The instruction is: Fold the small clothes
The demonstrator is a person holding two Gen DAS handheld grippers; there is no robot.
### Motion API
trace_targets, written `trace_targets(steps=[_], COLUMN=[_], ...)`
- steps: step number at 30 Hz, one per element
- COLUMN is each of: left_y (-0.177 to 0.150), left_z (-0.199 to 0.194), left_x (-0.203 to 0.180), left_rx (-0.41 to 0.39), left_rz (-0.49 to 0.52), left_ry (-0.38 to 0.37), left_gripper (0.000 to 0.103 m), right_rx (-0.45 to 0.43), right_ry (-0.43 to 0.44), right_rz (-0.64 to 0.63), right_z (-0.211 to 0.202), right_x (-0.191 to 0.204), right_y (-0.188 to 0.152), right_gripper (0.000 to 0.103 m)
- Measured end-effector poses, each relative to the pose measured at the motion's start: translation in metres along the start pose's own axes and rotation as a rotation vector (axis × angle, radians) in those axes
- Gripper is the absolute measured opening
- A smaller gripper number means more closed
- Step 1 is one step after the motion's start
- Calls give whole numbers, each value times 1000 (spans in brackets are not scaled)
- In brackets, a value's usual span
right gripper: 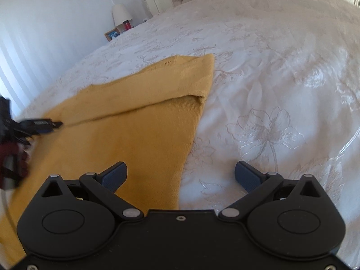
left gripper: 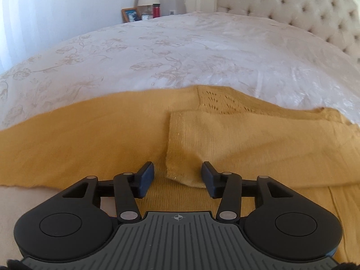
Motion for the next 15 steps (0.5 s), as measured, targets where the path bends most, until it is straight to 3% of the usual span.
trace_targets(steps=[4,8,15], left_y=[-15,-33,-49], left_z=[-15,-33,-55], left_x=[3,9,54], left_rx=[20,26,-37], left_rz=[21,88,-14], left_ry=[-67,-88,-142], left_gripper=[64,71,71], right_rx=[-13,26,160], right_ry=[-66,-101,-111], right_rz=[-92,-128,-141], right_z=[3,5,0], right_x=[8,10,15], right_y=[-8,-11,-11], right_gripper=[102,102,102])
Point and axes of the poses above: each gripper's, at about its wrist camera, not at the fingertips, and z roughly the way its jaws point, x to its left, y to its top, the point moved 8 cm from there along z, roughly the way its jaws point, and after that the axes turned 3 degrees about -y, right-handed, at the moved point
